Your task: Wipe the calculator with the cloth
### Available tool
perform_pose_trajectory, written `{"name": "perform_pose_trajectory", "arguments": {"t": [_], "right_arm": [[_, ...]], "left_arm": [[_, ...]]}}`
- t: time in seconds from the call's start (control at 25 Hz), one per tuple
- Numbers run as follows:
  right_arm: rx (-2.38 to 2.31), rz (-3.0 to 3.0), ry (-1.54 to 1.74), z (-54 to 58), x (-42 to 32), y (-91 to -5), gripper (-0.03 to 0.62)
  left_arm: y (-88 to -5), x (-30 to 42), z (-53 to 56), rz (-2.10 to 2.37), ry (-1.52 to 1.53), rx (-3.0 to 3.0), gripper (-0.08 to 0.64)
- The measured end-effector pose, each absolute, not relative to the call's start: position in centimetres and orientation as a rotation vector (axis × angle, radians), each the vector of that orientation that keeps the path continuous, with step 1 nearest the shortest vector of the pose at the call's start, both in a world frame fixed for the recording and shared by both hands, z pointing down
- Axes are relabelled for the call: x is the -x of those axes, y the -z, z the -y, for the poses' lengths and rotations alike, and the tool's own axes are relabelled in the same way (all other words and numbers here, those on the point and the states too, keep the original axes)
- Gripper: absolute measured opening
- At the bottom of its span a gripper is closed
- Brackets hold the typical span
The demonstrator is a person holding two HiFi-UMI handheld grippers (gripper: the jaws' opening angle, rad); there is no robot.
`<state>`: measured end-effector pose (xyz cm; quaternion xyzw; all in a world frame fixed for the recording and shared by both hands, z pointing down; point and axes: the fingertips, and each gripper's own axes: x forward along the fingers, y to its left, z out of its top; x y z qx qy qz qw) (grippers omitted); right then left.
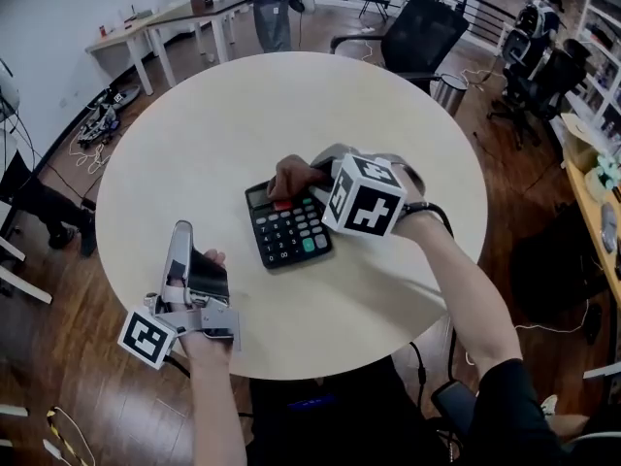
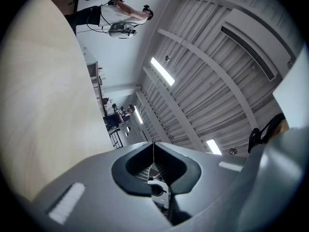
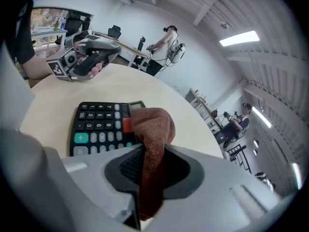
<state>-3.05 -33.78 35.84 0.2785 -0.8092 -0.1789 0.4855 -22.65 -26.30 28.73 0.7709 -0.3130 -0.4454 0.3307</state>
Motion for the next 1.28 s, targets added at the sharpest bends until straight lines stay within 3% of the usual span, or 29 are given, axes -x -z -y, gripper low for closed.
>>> {"name": "perform_pose_trajectory", "arguments": {"t": [0.6,0.92,1.28], "right_arm": [[-0.163,1.959,0.39,20.0,3.3,-38.5,0.064],[-0.692,2.02,0.432,32.0,3.6,-34.1,0.064],[-0.486,2.002,0.427,24.7,3.7,-37.5,0.064]], "left_arm": [[-28.4,22.5,26.2,0.812,1.163,-2.019,-0.008],[-28.3,22.0,26.4,0.812,1.137,-2.019,-0.008],[-29.8,19.5,27.8,0.729,0.947,-2.018,-0.006]]}}
